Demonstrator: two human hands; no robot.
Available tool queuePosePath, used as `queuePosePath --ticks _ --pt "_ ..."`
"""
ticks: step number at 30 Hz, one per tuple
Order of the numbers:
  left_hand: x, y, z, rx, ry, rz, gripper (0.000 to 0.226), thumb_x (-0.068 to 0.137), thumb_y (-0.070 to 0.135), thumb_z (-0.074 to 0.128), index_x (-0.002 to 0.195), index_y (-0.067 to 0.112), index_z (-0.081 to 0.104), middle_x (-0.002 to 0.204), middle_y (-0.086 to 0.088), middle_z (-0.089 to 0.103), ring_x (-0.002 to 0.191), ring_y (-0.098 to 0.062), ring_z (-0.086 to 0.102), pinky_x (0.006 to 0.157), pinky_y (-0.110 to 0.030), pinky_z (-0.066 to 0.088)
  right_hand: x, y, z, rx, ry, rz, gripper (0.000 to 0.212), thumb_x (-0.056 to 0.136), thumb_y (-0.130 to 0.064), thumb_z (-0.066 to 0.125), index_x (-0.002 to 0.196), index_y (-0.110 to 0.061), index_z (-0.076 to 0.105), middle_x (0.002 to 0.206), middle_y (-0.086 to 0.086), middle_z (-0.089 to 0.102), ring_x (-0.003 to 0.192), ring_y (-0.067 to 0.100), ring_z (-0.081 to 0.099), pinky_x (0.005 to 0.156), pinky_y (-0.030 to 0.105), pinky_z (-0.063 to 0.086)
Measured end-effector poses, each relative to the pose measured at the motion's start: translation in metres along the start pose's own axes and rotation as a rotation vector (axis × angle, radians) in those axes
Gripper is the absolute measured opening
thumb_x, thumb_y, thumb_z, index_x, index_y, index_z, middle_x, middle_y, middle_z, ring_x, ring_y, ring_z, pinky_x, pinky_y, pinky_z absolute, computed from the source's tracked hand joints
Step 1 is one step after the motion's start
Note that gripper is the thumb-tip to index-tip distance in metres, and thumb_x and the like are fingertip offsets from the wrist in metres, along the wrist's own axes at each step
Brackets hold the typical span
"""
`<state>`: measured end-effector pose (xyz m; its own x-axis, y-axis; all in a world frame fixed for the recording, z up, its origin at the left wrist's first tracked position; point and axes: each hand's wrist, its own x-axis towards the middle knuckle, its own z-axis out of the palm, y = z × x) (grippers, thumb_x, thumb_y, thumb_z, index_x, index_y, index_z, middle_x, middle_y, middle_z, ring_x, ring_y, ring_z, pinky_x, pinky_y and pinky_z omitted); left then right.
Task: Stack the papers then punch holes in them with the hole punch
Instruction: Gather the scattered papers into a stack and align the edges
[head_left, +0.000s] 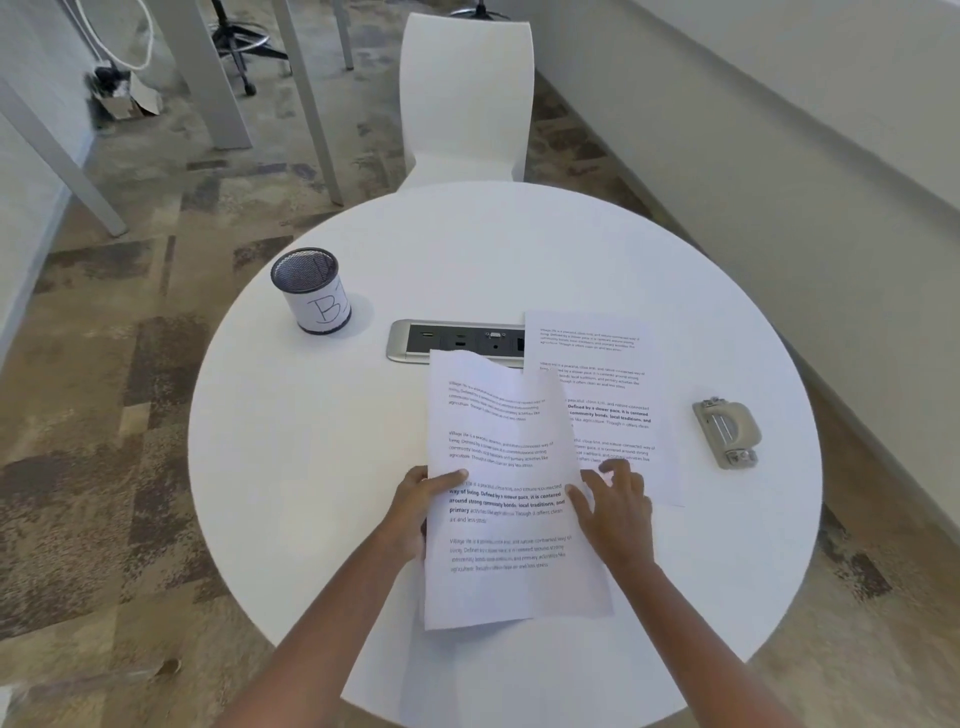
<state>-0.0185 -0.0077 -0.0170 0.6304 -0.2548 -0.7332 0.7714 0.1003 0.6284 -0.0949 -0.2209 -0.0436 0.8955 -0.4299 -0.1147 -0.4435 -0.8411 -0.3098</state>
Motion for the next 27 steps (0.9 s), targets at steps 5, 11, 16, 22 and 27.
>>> queuePosePath --ticks 5,11,16,22,27 --pt "0.004 -0.001 -0.013 0.058 0.233 0.149 0.043 0.078 -0.003 0.068 0.115 0.000 0.046 0.122 -0.024 0.057 0.086 -0.030 0.062 0.081 -0.041 0.052 -0.004 0.008 0.006 0.010 -0.067 -0.004 0.036 0.095 -0.037 0.043 0.124 -0.019 0.054 0.140 0.000 0.046 0.131 0.018 0.040 0.106 0.044 0.033" --pt "0.004 0.005 -0.037 0.389 0.504 0.322 0.050 0.079 0.005 0.067 0.125 0.005 0.046 0.118 -0.021 0.064 0.104 -0.036 0.063 0.095 -0.046 0.048 -0.004 0.020 -0.010 0.011 0.079 0.019 0.026 0.094 -0.028 0.046 0.098 -0.012 0.066 0.099 0.008 0.068 0.099 0.031 0.060 0.077 0.039 0.045" --pt "0.003 0.006 -0.047 0.435 0.548 0.318 0.038 0.081 0.003 0.064 0.119 0.000 0.054 0.115 -0.023 0.065 0.103 -0.037 0.062 0.094 -0.046 0.047 0.014 0.042 -0.027 0.169 0.003 0.489 0.072 0.084 -0.037 0.062 0.140 -0.004 0.029 0.149 0.017 0.026 0.138 0.033 0.021 0.106 0.052 0.029" --pt "0.006 0.002 -0.041 0.379 0.497 0.287 0.037 0.083 -0.001 0.061 0.119 -0.003 0.052 0.117 -0.026 0.063 0.106 -0.039 0.061 0.097 -0.049 0.047 0.031 0.050 -0.042 0.228 -0.089 0.664 0.096 0.068 -0.035 0.080 0.134 0.010 0.027 0.138 0.023 0.030 0.130 0.037 0.028 0.102 0.050 0.035" --pt "0.009 -0.002 -0.032 0.323 0.435 0.256 0.036 0.084 -0.003 0.058 0.119 -0.003 0.052 0.120 -0.026 0.061 0.103 -0.034 0.061 0.098 -0.050 0.046 0.032 0.051 -0.043 0.172 -0.222 0.594 0.081 0.073 -0.035 0.075 0.131 0.008 0.039 0.139 0.019 0.028 0.129 0.034 0.028 0.103 0.040 0.035"
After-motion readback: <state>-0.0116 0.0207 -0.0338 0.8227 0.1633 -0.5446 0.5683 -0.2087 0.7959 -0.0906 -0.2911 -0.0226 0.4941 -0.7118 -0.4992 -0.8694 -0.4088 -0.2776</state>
